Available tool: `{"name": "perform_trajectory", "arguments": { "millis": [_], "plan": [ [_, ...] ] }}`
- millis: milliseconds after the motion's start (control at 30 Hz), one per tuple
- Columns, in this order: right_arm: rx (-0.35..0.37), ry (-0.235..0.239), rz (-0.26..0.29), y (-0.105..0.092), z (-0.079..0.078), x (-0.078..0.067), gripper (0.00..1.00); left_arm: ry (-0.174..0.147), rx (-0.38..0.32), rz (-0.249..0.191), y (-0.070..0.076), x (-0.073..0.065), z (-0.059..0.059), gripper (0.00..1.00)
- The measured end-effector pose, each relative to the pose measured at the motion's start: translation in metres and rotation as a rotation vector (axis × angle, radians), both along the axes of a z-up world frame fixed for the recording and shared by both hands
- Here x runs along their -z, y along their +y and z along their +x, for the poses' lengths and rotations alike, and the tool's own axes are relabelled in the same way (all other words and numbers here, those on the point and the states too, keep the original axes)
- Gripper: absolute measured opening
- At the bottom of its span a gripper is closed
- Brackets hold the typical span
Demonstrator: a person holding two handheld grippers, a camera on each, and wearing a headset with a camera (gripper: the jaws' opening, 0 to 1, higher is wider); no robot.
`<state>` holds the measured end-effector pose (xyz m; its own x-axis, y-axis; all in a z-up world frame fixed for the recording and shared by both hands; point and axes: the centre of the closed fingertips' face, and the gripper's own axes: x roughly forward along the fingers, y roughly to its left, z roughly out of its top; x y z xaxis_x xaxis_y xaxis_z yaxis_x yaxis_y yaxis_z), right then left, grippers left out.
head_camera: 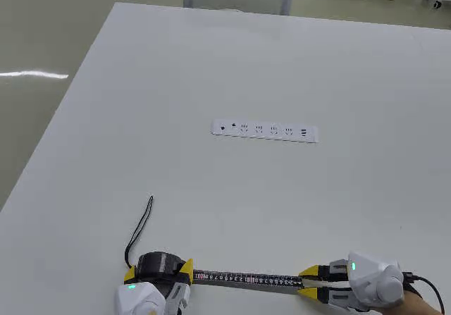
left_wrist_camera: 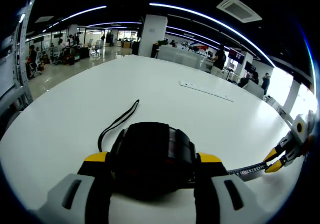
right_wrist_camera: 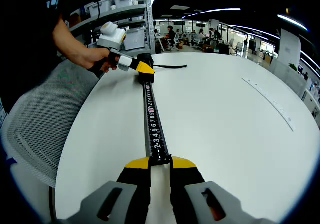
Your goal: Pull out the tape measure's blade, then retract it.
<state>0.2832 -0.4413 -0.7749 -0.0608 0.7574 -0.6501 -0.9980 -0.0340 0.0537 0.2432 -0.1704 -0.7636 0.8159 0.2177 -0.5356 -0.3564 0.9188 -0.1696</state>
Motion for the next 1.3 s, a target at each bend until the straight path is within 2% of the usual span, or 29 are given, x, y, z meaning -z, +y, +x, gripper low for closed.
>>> {"name": "perform_trajectory", "arguments": {
  "millis": [1300],
  "plan": [
    [-0.005, 0.0, 0.009, 0.013, -0.001, -0.004, 0.12, 0.0, 0.015, -0.014, -0.001, -0.002, -0.001, 0.64]
  ]
}}
